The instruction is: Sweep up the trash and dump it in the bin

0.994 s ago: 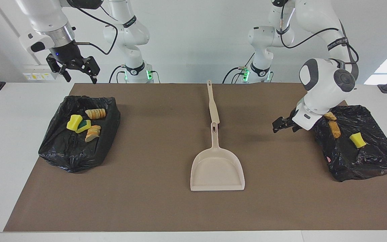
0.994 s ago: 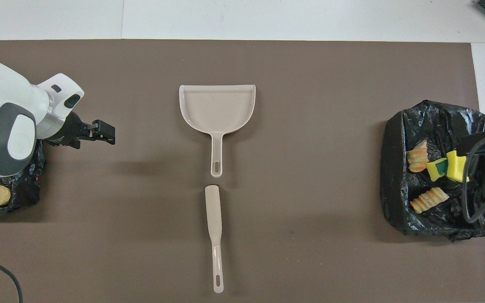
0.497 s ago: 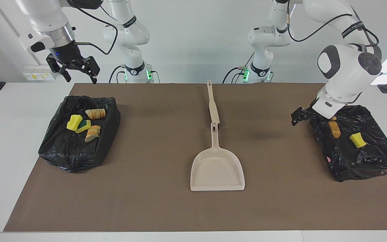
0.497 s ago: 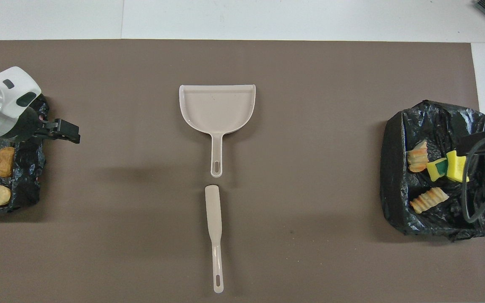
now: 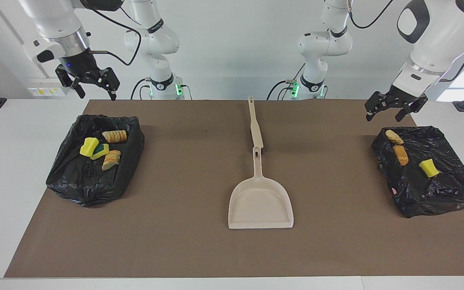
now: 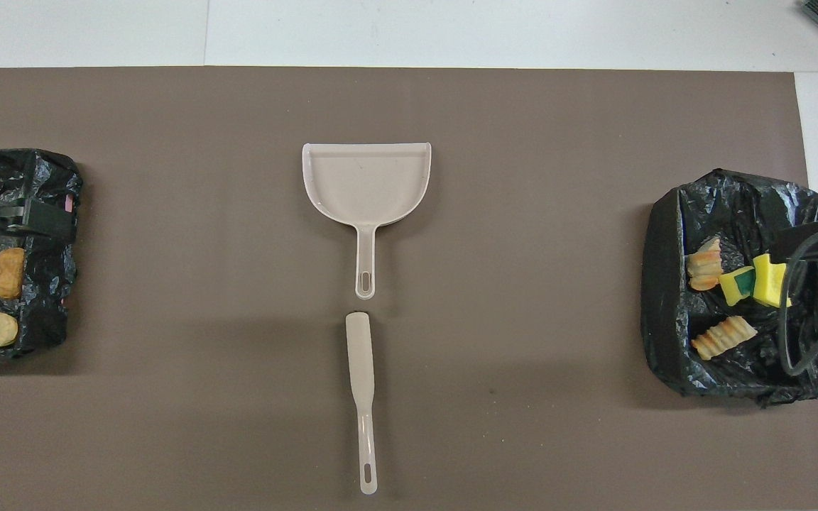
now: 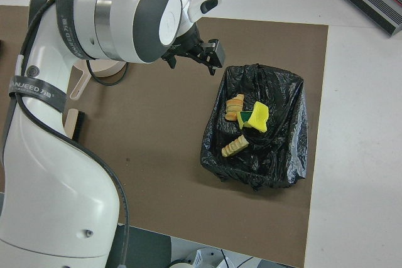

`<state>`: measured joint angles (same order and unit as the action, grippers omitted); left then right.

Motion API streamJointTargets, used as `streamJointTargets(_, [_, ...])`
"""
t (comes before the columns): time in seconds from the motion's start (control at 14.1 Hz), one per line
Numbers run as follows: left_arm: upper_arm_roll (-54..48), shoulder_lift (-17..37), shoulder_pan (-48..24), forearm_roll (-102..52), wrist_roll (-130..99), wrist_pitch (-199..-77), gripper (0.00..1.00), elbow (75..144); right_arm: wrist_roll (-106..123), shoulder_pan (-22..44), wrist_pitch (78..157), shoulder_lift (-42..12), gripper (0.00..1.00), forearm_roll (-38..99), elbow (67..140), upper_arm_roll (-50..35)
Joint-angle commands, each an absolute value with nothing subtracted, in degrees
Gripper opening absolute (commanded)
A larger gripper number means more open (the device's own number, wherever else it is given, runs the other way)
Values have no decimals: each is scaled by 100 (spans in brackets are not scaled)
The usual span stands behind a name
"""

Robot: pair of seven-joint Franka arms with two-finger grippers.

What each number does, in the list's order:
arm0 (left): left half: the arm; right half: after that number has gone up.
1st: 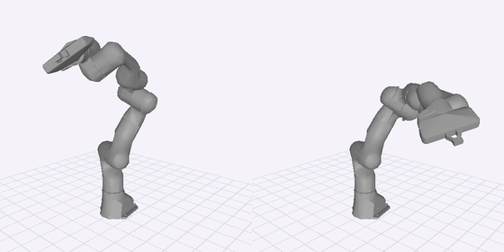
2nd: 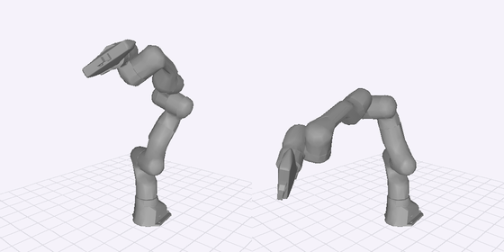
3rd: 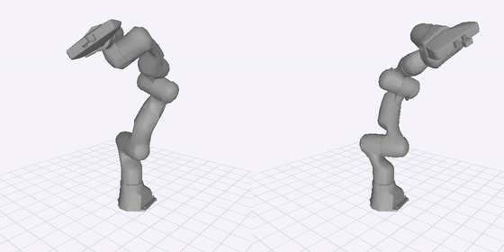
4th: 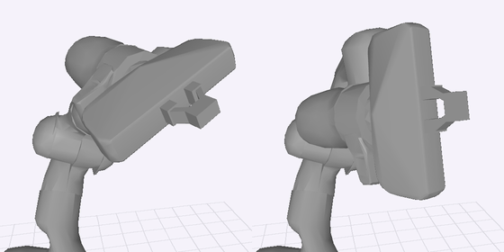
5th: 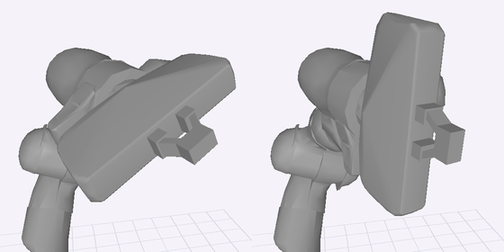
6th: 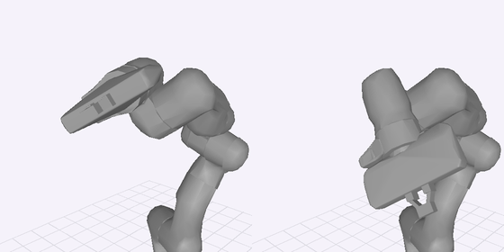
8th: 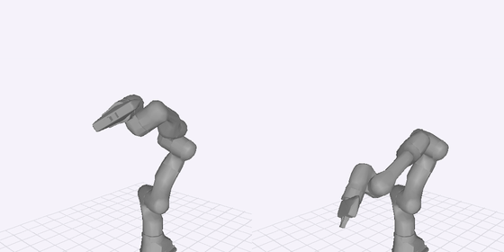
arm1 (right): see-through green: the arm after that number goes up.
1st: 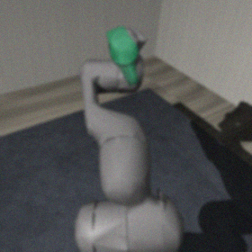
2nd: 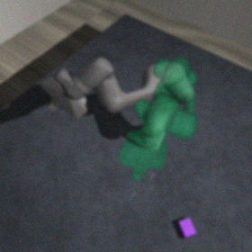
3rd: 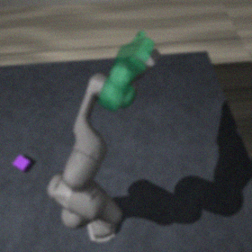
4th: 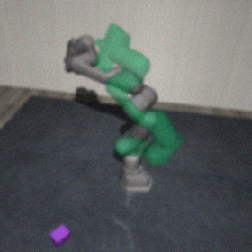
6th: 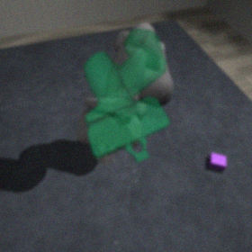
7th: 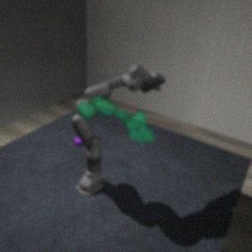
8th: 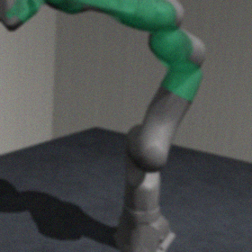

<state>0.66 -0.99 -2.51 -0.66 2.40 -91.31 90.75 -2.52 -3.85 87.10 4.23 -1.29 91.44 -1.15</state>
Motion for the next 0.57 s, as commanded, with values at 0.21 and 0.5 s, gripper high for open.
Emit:
streamJointTargets(0.21, [26, -228, -290, 78, 202, -8439, 100, 8579, -369, -387, 8684, 492, 100, -44, 9167, -132])
streamJointTargets(0.5, [61, -543, -299, -18, 289, -8156, 100, 8620, -360, -387, 8666, 492, 100, -44, 9184, -123])
